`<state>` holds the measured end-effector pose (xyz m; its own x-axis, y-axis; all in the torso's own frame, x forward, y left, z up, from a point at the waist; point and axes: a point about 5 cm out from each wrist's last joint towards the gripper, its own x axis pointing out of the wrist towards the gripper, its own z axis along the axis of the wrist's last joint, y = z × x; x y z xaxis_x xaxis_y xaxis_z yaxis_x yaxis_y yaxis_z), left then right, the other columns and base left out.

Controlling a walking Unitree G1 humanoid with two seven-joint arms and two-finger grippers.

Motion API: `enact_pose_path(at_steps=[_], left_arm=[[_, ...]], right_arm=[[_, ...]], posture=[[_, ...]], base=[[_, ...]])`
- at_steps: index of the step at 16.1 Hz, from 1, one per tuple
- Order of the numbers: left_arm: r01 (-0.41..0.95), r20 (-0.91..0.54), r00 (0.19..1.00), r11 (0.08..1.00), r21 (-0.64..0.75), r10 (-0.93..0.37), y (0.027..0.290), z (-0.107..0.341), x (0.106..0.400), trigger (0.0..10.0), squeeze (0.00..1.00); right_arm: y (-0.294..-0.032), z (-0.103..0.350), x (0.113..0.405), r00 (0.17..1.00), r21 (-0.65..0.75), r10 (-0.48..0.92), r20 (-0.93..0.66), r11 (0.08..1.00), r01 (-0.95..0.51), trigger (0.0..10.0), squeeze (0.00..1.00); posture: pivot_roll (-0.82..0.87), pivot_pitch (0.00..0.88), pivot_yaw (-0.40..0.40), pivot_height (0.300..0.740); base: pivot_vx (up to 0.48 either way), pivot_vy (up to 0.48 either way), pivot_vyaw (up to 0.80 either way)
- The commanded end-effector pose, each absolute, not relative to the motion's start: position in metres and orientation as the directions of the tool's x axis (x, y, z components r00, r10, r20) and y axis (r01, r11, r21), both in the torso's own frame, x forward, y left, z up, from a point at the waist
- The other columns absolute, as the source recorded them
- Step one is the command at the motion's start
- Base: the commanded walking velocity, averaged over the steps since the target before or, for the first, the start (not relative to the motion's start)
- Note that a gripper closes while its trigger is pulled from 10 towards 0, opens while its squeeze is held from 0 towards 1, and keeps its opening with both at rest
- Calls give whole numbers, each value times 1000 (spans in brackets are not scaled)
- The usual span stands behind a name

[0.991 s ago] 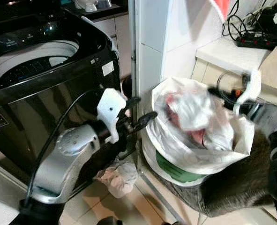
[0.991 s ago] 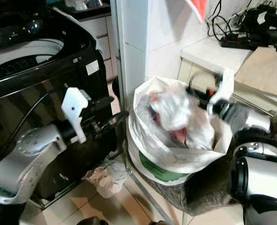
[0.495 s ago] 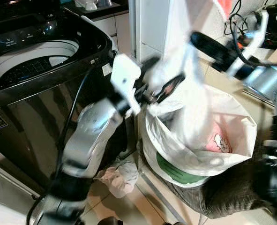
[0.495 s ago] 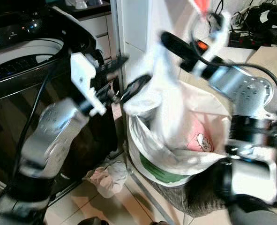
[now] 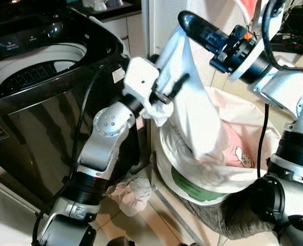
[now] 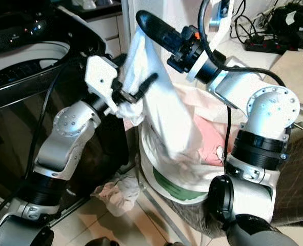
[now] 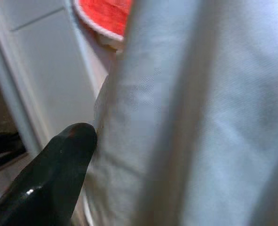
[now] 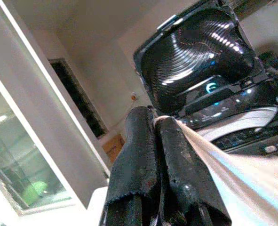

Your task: Clothes washing

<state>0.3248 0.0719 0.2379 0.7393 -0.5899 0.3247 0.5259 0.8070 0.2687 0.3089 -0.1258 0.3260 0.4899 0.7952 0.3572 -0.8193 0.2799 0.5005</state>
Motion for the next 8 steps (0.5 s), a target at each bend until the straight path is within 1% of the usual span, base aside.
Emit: enact_pose_path(at_steps=[1,2,3,8], left_arm=[[487,332,763,831,267,-554,78,240,330,10000,0],[481,340,764,836,265,-548,79,241,330,10000,0],[502,360,749,831,241,-556,78,242,328,0,0],[534,381,721,814,228,-579,75,243,326,0,0]], right_arm=[[-125,336,300,460,472,794,398,253,-845,0,0],[-125,336,300,461,474,792,400,252,-844,0,0],[-125,336,298,466,478,791,396,256,-840,0,0],[-123,335,296,492,494,785,377,279,-824,0,0]], posture=[[-78,0,53,740],[-79,0,54,740],[-78,0,53,740],[-78,0,54,740]], base=[[0,0,0],[0,0,0],[0,0,0],[0,0,0]])
